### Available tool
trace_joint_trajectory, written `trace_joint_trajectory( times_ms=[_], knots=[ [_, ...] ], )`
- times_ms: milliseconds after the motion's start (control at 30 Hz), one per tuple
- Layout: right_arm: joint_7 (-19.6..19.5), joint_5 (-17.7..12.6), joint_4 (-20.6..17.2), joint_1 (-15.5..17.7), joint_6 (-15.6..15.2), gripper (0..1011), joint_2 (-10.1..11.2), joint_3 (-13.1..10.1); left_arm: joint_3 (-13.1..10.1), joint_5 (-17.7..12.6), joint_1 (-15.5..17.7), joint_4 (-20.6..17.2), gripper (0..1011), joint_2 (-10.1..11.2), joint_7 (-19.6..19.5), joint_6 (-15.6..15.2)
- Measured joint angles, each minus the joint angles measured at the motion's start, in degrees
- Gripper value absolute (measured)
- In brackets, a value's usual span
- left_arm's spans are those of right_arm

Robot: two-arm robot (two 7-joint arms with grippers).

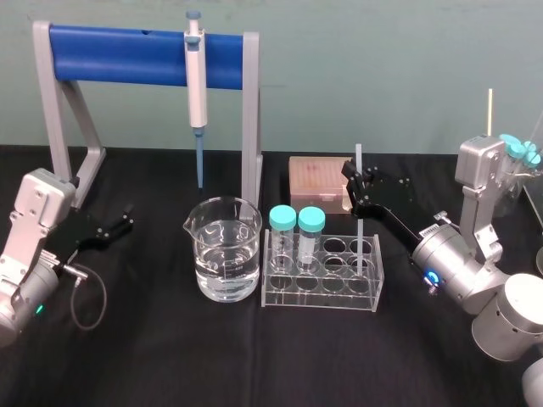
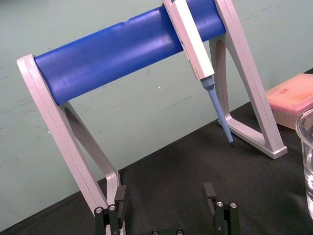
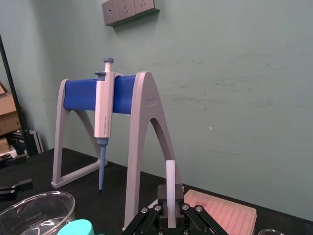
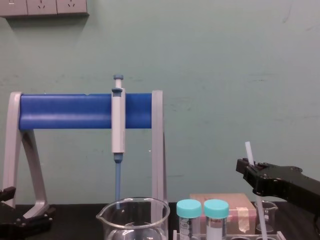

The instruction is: Pick up the stirring rod with one hand, then place it down.

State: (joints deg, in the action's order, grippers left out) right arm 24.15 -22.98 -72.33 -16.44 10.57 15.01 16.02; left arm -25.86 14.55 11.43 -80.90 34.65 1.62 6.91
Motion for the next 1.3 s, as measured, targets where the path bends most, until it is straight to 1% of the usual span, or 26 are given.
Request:
trace_joint_trajectory(
  times_ms=[100, 233, 300, 333, 400, 467, 500, 533, 567, 600, 700, 733, 767, 800, 833, 867, 967, 1000, 1033, 1067, 1167, 1300],
  knots=[
    [0.0, 0.0, 0.0, 0.0, 0.0, 86, 0.0, 0.0, 0.0, 0.0, 0.0, 0.0, 1000, 0.0, 0.0, 0.0],
    [0.0, 0.0, 0.0, 0.0, 0.0, 173, 0.0, 0.0, 0.0, 0.0, 0.0, 0.0, 1000, 0.0, 0.0, 0.0],
    [0.0, 0.0, 0.0, 0.0, 0.0, 272, 0.0, 0.0, 0.0, 0.0, 0.0, 0.0, 1000, 0.0, 0.0, 0.0],
    [0.1, 0.0, 0.0, 0.0, 0.0, 272, 0.0, 0.0, 0.0, 0.0, 0.0, 0.0, 1000, 0.0, 0.0, 0.0],
    [0.1, -0.1, 0.0, 0.0, 0.0, 372, 0.0, 0.0, 0.0, 0.0, 0.0, 0.0, 1000, 0.0, 0.0, 0.0],
    [0.1, -0.1, 0.0, 0.0, 0.0, 409, 0.0, 0.0, 0.0, 0.0, 0.0, 0.0, 1001, 0.0, 0.0, 0.0],
    [0.1, -0.1, 0.0, 0.0, 0.1, 471, 0.0, 0.0, 0.0, 0.0, 0.0, 0.0, 1000, 0.0, 0.0, 0.0],
    [0.1, -0.1, 0.0, 0.0, 0.1, 471, 0.0, 0.0, 0.0, 0.0, 0.0, 0.0, 1000, 0.0, 0.0, 0.0],
    [0.1, -0.1, 0.0, 0.0, 0.1, 501, 0.0, 0.0, 0.0, 0.0, 0.0, 0.0, 1000, 0.0, 0.0, 0.0],
    [0.1, -0.1, 0.0, 0.0, 0.1, 574, 0.0, 0.0, 0.0, 0.0, 0.0, 0.0, 1001, 0.0, 0.0, 0.0],
    [0.1, -0.1, 0.0, 0.0, 0.1, 634, 0.0, 0.0, 0.0, 0.0, 0.0, 0.0, 1000, 0.0, 0.0, 0.0],
    [0.1, -0.1, 0.0, 0.0, 0.1, 695, 0.0, 0.0, 0.0, 0.0, 0.0, 0.0, 1000, 0.0, 0.0, 0.0],
    [0.1, -0.1, 0.0, 0.0, 0.1, 705, 0.0, 0.0, 0.0, 0.0, 0.0, 0.0, 1000, 0.0, 0.0, 0.0],
    [0.1, -0.1, 0.0, 0.0, 0.1, 752, 0.0, 0.0, 0.0, 0.0, 0.0, 0.0, 1000, 0.0, 0.0, 0.0],
    [0.1, -0.1, 0.0, 0.0, 0.1, 752, 0.0, 0.0, 0.0, 0.0, 0.0, 0.0, 1000, 0.0, 0.0, 0.0],
    [0.1, -0.1, 0.0, 0.0, 0.1, 809, 0.0, 0.0, 0.0, 0.0, 0.0, 0.0, 1000, 0.0, 0.0, 0.0],
    [0.1, -0.1, 0.0, 0.0, 0.1, 863, 0.0, 0.0, 0.0, 0.0, 0.0, 0.0, 1001, 0.0, 0.0, 0.0],
    [0.1, -0.1, 0.0, 0.0, 0.1, 915, 0.0, 0.0, 0.0, 0.0, 0.0, 0.0, 1000, 0.0, 0.0, 0.0],
    [0.1, -0.1, 0.0, 0.0, 0.1, 929, 0.0, 0.0, 0.0, 0.0, 0.0, 0.0, 1000, 0.0, 0.0, 0.0],
    [0.1, -0.1, 0.0, 0.0, 0.1, 973, 0.0, 0.0, 0.0, 0.0, 0.0, 0.0, 1001, 0.0, 0.0, 0.0],
    [0.1, -0.1, 0.0, 0.0, 0.1, 1003, 0.0, 0.0, 0.0, 0.0, 0.0, 0.0, 1000, 0.0, 0.0, 0.0],
    [0.1, -0.1, 0.0, 0.0, 0.1, 1003, 0.0, 0.0, 0.0, 0.0, 0.0, 0.0, 1000, 0.0, 0.0, 0.0]
  ],
)
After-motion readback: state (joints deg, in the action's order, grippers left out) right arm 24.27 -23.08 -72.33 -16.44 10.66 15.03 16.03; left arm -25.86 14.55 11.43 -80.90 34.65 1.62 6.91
